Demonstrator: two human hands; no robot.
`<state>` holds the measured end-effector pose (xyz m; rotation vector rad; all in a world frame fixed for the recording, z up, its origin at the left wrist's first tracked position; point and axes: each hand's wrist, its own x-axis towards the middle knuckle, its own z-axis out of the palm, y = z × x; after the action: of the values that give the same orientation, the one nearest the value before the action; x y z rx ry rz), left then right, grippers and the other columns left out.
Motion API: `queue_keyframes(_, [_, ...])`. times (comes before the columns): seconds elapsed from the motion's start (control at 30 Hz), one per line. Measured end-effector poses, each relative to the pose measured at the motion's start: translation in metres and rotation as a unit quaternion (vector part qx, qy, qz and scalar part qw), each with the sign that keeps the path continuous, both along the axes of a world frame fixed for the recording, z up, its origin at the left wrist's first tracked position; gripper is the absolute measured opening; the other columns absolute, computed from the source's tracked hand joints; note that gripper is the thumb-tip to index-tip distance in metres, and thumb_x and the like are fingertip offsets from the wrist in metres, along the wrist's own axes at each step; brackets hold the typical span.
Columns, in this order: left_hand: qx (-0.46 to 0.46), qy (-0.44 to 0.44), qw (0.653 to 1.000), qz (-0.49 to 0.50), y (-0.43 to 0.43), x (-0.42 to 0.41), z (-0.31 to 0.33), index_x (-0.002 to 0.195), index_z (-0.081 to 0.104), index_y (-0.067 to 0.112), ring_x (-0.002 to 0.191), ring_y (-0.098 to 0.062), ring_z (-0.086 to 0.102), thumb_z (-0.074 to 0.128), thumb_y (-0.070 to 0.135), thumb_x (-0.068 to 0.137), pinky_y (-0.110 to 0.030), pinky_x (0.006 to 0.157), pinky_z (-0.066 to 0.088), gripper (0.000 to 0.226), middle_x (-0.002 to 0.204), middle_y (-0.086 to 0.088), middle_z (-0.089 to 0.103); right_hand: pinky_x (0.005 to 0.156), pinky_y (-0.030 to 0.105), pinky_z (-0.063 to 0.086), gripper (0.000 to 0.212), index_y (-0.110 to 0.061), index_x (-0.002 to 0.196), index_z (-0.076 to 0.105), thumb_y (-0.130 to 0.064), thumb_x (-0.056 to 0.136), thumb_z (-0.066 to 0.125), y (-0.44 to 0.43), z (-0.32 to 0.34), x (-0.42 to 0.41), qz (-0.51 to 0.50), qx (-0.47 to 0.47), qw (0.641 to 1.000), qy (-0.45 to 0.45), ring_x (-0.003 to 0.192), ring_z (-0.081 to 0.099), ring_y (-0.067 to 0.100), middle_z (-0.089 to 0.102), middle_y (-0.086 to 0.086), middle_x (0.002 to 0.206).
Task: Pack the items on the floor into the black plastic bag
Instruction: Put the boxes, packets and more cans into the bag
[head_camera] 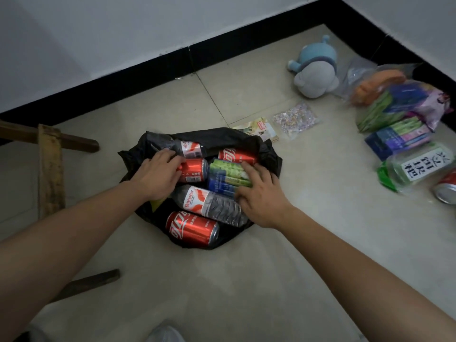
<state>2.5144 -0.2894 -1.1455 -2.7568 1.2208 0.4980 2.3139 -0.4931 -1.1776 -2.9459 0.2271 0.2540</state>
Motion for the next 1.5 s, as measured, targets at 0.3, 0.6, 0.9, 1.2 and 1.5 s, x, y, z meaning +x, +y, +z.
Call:
queue_keyframes(0.3, [0.029, -0.017, 0.999, -0.015, 0.007, -0.013, 0.003, 0.150, 0.029, 0.020, 0.147, -0.030, 0.020, 0.041, 0.039, 0.101, -0.052, 0.115, 0.026, 0.055, 0.160, -0.013, 0.021, 0.101, 0.034, 0.044, 0.030, -0.023, 0.099, 0.073, -0.004, 0.085, 0.054, -0.041, 0.035, 0.010, -0.089, 0.309, 0.945, -0.064, 0.119, 0.055, 0.021, 0.060, 0.003, 0.132])
queue_keyframes(0.6, [-0.100, -0.062, 0.993, -0.017, -0.065, -0.013, 0.016, 0.155, 0.018, 0.020, 0.150, -0.031, 0.011, 0.030, 0.048, 0.102, -0.053, 0.118, 0.016, 0.062, 0.163, -0.014, 0.010, 0.095, 0.036, 0.044, 0.046, -0.018, 0.135, 0.051, -0.011, 0.089, 0.051, -0.108, 0.017, -0.010, -0.325, 0.197, 0.915, -0.135, 0.117, 0.054, 0.026, 0.044, 0.009, 0.139])
queue_keyframes(0.9, [-0.155, -0.008, 0.988, -0.027, -0.190, -0.012, 0.007, 0.156, 0.016, 0.019, 0.150, -0.029, 0.006, 0.026, 0.050, 0.103, -0.050, 0.118, 0.014, 0.062, 0.164, -0.013, 0.007, 0.117, 0.049, 0.016, 0.069, -0.015, 0.155, 0.016, -0.019, 0.094, 0.048, -0.154, 0.000, 0.029, -0.297, 0.111, 0.948, 0.001, 0.150, 0.006, 0.033, 0.003, 0.016, 0.163])
queue_keyframes(1.2, [0.101, 0.101, 0.988, -0.063, -0.307, -0.017, -0.040, 0.148, 0.033, 0.032, 0.144, -0.038, 0.024, 0.045, 0.087, 0.063, -0.054, 0.115, 0.023, 0.102, 0.158, -0.015, 0.025, 0.118, 0.055, 0.001, 0.085, -0.016, 0.156, 0.009, -0.044, 0.090, 0.053, -0.234, -0.021, -0.039, -0.437, -0.078, 0.894, -0.052, 0.149, -0.009, 0.042, -0.011, 0.023, 0.161])
queue_keyframes(1.5, [-0.027, 0.056, 0.989, -0.135, -0.352, -0.083, -0.068, 0.154, 0.014, 0.020, 0.147, -0.038, 0.012, 0.051, 0.060, 0.089, -0.061, 0.114, 0.017, 0.085, 0.162, -0.014, 0.009, 0.121, 0.049, 0.005, 0.086, -0.018, 0.158, 0.004, -0.061, 0.093, 0.042, -0.256, -0.044, -0.101, -0.453, -0.029, 0.890, -0.030, 0.152, -0.004, 0.031, -0.004, 0.008, 0.165])
